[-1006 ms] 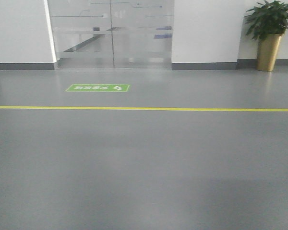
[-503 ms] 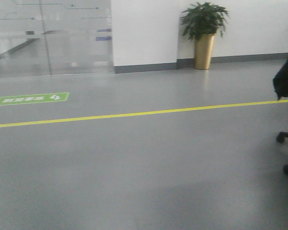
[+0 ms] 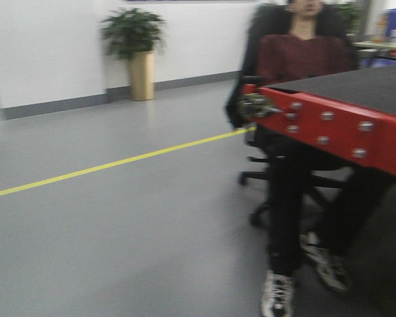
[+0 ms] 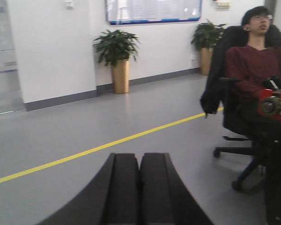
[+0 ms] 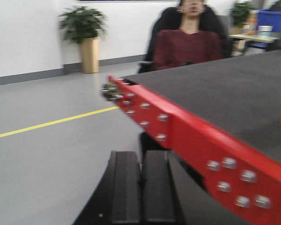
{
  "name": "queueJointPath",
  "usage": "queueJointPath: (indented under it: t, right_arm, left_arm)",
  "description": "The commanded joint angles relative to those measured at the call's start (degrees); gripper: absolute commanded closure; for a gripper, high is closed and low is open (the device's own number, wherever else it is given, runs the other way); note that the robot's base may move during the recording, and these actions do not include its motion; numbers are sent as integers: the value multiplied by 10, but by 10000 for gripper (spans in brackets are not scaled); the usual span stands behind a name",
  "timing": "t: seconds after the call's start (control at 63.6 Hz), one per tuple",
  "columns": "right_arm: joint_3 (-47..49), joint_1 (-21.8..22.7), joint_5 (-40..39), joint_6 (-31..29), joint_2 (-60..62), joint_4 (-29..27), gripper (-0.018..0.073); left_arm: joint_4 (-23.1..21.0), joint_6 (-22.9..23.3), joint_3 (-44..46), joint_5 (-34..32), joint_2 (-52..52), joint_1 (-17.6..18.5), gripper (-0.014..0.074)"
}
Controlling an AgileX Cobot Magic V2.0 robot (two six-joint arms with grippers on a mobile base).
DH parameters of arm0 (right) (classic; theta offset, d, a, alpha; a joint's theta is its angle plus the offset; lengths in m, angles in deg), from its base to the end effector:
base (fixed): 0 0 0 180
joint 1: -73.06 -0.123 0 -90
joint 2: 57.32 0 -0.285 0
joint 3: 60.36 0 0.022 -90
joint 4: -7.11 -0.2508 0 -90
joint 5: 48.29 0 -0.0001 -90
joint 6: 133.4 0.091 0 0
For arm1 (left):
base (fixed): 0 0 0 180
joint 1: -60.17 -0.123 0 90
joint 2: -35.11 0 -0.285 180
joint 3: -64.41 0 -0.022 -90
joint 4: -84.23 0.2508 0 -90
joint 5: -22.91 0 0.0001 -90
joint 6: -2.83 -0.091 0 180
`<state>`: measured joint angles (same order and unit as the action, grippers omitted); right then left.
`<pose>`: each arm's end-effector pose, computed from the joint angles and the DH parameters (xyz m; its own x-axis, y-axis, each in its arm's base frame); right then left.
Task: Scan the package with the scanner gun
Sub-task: 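Drive the base across the floor to the red-framed table, then reach the left gripper toward the cardboard box on the mat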
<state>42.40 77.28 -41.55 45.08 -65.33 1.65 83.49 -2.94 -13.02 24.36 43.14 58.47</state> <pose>0.0568 -0.0032 0.2022 -0.0298 0.0704 -0.9971 0.0646 0.9956 0.0684 0.0569 0.0017 0.2094 0.0511 0.0892 -0.9947 -0.0340 0.9956 0.0876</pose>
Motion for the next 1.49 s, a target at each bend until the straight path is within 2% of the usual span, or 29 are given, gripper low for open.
queueJointPath:
  t: [0.0, 1.477]
  right_arm:
    - [0, 2, -12, -1, 2, 5, 713]
    - [0, 2, -12, -1, 2, 5, 713]
  left_arm:
    - [-4, 4, 2, -9, -2, 4, 707]
    - [-4, 4, 2, -9, -2, 4, 707]
